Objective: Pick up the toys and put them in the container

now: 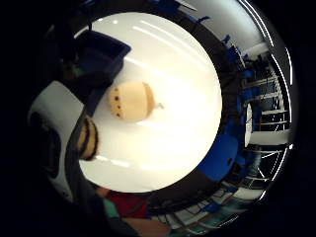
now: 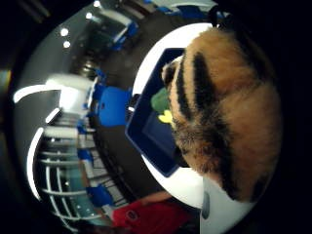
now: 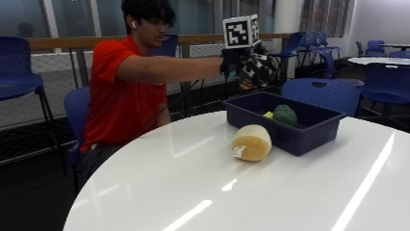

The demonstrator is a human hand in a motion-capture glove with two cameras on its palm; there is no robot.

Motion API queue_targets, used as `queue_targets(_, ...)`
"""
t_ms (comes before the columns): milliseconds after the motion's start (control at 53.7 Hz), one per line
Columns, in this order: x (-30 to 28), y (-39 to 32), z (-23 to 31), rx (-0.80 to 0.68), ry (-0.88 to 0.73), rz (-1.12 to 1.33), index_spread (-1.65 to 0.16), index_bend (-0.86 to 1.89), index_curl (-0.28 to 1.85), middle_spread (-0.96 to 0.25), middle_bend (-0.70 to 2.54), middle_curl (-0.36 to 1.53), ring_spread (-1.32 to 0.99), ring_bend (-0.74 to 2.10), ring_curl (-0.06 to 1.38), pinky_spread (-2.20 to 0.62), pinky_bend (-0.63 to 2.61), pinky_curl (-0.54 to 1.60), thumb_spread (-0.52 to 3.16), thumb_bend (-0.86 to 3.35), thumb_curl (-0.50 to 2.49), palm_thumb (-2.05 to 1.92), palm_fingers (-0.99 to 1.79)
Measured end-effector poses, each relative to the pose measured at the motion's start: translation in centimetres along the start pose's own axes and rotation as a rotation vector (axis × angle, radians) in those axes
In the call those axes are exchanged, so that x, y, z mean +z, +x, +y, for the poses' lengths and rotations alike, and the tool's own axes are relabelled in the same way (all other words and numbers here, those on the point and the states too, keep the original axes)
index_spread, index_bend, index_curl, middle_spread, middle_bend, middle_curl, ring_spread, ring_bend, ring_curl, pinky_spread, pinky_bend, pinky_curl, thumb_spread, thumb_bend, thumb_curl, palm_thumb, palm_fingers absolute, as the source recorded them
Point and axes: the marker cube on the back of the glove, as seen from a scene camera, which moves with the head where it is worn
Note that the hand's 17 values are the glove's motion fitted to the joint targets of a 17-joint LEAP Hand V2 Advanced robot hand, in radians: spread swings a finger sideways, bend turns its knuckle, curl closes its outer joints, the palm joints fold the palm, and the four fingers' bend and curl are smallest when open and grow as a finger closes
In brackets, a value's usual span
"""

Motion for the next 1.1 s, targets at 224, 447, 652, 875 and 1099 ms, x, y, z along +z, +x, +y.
queue_targets(224,1.5,-7.3,-2.4,-0.121,-0.003,0.053,-0.41,0.14,0.40,-0.46,0.24,0.52,-0.48,0.70,0.44,-0.43,1.11,0.38,0.98,-0.01,0.73,0.65,0.81)
queue_targets(447,3.0,-8.7,-2.0,-0.138,-0.154,-0.015,-0.41,0.24,0.46,-0.38,0.12,0.52,-0.35,0.54,0.43,-0.26,1.03,0.38,1.15,-0.06,0.65,0.45,0.31)
queue_targets(652,2.2,-6.3,-1.6,-0.125,-0.115,0.004,-0.30,-0.01,0.25,-0.03,0.03,0.33,-0.02,0.15,0.28,0.03,1.36,0.42,1.07,-0.10,0.46,0.01,-0.49)
queue_targets(875,1.6,0.0,-0.7,-0.069,-0.117,0.054,-0.29,0.05,0.18,0.02,0.06,0.24,0.06,0.15,0.25,0.12,1.34,0.40,0.99,-0.08,0.37,-0.08,-0.45)
queue_targets(1099,2.2,5.3,0.1,0.079,-0.163,0.059,-0.29,0.08,0.16,0.01,0.08,0.20,0.08,0.14,0.23,0.15,1.29,0.37,0.96,-0.08,0.31,-0.08,-0.41)
